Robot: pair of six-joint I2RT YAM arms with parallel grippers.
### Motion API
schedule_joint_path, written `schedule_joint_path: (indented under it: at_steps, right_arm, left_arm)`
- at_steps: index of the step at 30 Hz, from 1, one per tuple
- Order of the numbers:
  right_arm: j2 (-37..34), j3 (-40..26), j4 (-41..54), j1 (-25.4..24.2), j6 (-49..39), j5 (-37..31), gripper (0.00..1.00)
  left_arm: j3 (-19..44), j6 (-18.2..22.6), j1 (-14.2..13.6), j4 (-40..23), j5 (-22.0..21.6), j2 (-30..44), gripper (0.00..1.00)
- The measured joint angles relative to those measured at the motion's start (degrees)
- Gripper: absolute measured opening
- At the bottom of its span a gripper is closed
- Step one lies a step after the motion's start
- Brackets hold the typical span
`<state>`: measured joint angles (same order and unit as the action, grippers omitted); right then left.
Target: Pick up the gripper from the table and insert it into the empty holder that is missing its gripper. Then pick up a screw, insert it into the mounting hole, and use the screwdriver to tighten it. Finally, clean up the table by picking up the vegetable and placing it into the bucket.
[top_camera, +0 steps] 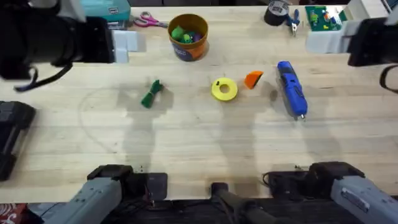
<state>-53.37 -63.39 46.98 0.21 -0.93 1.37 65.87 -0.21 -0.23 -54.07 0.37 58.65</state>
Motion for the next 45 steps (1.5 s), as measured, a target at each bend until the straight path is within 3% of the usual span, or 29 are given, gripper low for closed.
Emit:
schedule_joint_path:
  at_steps: [9, 18, 25, 31, 36, 43, 45]
  right_arm:
    - [-12.49, -5.21, 11.20, 0.00, -0.37, 0.00, 0.996]
    - [-14.36, -5.25, 11.52, 0.00, -0.39, 0.00, 0.997]
    - [-14.36, -5.25, 11.19, 0.00, -0.39, 0.00, 0.996]
    - [-14.36, -5.25, 10.64, 0.00, -0.39, 0.00, 0.996]
    - [-14.36, -5.25, 10.64, 0.00, -0.39, 0.00, 0.996]
    - [-14.36, -5.25, 10.62, 0.00, -0.39, 0.00, 0.996]
    - [-14.36, -5.25, 10.64, 0.00, -0.39, 0.00, 0.995]
  left_arm:
    - [1.68, 0.00, 0.00, -4.90, 0.03, 10.65, 0.986]
    - [1.70, 0.22, 0.00, -5.47, 0.23, 12.17, 0.987]
    - [1.74, 11.13, -0.54, -12.87, 5.99, 13.34, 0.986]
    - [1.81, 19.12, -4.39, -13.95, 5.66, 19.84, 0.999]
    - [1.42, 21.45, -6.54, -10.30, 3.80, 25.91, 0.994]
    - [0.37, 22.97, -5.37, -6.79, 2.79, 33.27, 0.995]
    - [0.37, 23.26, -4.78, -6.26, 2.77, 35.49, 0.955]
